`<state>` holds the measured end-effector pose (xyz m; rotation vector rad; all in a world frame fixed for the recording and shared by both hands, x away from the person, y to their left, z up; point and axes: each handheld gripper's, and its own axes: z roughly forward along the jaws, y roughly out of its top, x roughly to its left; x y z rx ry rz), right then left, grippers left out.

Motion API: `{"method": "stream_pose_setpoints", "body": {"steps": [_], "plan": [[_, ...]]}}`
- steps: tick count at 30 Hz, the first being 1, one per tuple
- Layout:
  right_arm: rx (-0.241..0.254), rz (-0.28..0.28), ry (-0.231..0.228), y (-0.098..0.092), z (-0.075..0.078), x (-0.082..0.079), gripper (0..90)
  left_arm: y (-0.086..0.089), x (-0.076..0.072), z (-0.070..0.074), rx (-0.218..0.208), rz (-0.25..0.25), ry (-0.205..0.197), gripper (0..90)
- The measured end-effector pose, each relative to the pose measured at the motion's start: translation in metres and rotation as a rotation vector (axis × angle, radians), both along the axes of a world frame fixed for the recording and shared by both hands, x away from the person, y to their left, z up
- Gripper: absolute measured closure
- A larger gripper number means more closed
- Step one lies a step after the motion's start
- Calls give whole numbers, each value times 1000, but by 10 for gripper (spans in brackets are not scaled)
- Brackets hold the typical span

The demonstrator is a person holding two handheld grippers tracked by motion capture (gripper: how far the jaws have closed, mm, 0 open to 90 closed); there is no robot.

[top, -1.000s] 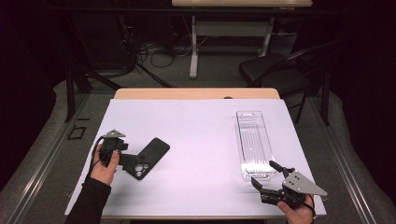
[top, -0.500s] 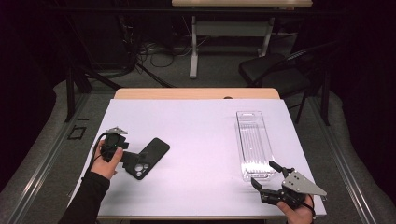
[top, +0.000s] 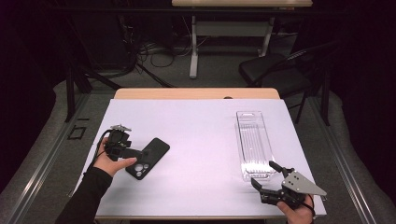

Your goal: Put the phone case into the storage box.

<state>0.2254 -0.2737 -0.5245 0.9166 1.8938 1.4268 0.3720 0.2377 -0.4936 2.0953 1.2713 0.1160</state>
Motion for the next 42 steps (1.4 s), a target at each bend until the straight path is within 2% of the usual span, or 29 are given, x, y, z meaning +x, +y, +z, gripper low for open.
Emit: {"method": "stream_pose_setpoints", "body": {"steps": [5, 9, 11, 13, 17, 21, 27, 32, 37, 42], "plan": [[0, 1, 2, 0, 0, 0, 139, -1, 2, 1, 16, -6, 0, 5], [0, 2, 1, 1, 0, 0, 139, -3, 3, 4, 50, -17, -7, 6], [-1, 3, 4, 1, 0, 0, 139, -5, 4, 7, 68, -25, 7, 6], [-2, 4, 6, 1, 0, 0, 139, -6, 5, 8, 76, -32, 4, 6], [-3, 4, 4, 1, 0, 0, 139, -8, 8, 7, 73, -33, 17, 6], [-3, 5, 4, 1, -1, 0, 139, -12, 11, 5, 88, -42, 53, 6], [-3, 7, 2, 1, -1, 0, 139, -16, 17, 2, 132, -60, 58, 6], [-2, 7, 5, 1, -1, 0, 139, -22, 22, -3, 175, -84, 110, 6], [-7, 12, 7, 1, -1, 1, 139, -26, 26, -8, 191, -89, 169, 6], [-1, 11, 4, 1, -1, 1, 139, -31, 29, -14, 248, -112, 197, 6]]}}
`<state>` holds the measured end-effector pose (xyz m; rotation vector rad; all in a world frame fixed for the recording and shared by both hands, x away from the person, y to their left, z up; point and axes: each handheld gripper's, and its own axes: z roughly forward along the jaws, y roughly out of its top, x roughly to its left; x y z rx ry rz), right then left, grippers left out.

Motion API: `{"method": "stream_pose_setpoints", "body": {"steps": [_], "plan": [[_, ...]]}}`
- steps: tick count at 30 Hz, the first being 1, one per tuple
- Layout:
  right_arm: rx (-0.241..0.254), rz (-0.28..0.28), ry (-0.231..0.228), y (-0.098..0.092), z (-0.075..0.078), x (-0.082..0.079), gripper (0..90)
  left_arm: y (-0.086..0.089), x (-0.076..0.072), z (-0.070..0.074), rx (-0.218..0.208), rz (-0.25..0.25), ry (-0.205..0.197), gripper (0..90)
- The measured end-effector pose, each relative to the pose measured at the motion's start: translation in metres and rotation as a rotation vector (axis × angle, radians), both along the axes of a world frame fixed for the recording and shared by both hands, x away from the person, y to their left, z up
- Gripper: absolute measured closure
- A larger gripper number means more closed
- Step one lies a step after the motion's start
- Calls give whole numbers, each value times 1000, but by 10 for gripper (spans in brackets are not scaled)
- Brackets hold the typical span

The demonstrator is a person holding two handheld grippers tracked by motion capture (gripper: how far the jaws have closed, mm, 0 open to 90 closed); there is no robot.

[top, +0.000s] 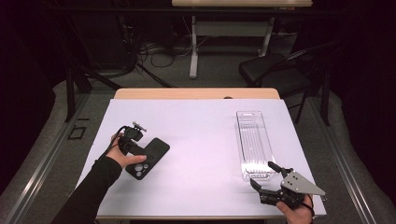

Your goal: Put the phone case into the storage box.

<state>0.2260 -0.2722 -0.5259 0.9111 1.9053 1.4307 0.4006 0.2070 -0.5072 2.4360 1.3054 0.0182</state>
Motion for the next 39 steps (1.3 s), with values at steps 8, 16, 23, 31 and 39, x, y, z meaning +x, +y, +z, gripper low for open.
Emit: {"method": "stream_pose_setpoints", "body": {"steps": [8, 16, 23, 31, 39], "plan": [[3, 4, 4, 1, -1, 0, 139, -3, 3, -5, 33, -14, 18, 13], [2, 4, 4, 1, -1, 0, 139, -5, 9, -10, 47, -16, 42, 40], [4, 3, 6, 1, -1, 1, 139, -9, 13, -15, 59, -27, 78, 40], [3, 6, 5, 1, -1, 1, 139, -15, 15, -21, 89, -52, 92, 39], [2, 5, 5, 1, -1, 1, 139, -17, 15, -26, 129, -60, 106, 39]]}}
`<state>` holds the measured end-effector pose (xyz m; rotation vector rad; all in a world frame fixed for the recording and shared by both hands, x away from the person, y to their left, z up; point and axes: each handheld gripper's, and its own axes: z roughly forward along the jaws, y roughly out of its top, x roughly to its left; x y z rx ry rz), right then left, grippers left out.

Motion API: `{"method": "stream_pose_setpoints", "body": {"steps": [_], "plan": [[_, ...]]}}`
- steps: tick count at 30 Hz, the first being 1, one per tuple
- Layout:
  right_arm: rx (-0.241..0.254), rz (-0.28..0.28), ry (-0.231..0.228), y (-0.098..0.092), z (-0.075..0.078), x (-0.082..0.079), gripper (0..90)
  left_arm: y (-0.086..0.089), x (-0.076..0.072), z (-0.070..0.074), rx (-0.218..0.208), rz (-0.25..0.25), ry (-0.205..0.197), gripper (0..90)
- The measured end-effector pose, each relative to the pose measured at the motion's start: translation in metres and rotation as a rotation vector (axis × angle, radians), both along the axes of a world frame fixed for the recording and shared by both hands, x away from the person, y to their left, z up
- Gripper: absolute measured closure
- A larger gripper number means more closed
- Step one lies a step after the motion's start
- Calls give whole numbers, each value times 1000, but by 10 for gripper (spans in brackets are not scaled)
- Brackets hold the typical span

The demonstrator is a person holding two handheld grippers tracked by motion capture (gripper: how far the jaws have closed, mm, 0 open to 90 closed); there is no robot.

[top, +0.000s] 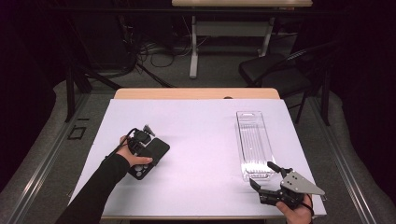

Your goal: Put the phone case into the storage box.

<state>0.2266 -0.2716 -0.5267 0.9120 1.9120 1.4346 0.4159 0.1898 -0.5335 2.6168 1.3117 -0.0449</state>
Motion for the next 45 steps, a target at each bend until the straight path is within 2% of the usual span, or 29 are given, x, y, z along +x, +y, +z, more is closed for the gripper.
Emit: {"method": "stream_pose_setpoints", "body": {"steps": [29, 45], "plan": [[-3, 5, 3, 0, 0, 0, 139, -5, -2, -4, 90, -4, 7, 51], [-6, 5, 4, -1, 0, 0, 139, -6, -4, -3, 113, -10, 6, 71]]}}
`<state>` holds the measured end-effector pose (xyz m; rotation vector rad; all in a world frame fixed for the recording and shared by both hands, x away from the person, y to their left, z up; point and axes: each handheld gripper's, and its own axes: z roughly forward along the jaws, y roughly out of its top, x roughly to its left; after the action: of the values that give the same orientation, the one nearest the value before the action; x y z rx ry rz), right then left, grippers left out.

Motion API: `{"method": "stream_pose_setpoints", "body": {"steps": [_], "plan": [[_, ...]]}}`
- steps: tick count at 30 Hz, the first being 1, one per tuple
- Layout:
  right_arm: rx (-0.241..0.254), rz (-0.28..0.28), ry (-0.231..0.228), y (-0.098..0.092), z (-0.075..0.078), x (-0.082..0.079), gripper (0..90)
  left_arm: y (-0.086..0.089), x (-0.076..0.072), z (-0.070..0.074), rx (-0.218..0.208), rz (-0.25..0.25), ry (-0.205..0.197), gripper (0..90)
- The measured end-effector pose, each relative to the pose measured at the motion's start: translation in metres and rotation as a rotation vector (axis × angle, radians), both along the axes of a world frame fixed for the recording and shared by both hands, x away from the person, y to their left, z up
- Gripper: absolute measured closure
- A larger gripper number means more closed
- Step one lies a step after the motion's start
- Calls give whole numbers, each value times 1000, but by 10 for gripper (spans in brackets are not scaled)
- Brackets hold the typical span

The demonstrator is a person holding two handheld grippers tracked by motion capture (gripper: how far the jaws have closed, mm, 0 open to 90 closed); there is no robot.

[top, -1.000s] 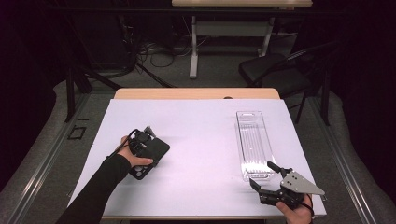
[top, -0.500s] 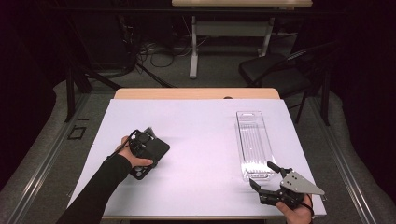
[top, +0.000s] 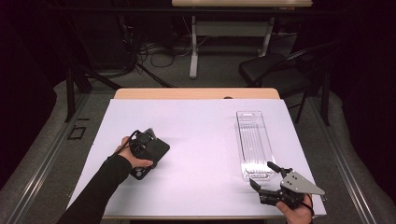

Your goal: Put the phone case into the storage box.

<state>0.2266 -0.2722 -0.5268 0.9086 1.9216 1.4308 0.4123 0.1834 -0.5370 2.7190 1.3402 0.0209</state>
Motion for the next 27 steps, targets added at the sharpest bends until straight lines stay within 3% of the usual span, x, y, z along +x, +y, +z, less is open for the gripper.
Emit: {"method": "stream_pose_setpoints", "body": {"steps": [27], "plan": [[2, 1, 1, 0, -1, 0, 139, -1, 0, 3, 5, 21, 0, 131]]}}
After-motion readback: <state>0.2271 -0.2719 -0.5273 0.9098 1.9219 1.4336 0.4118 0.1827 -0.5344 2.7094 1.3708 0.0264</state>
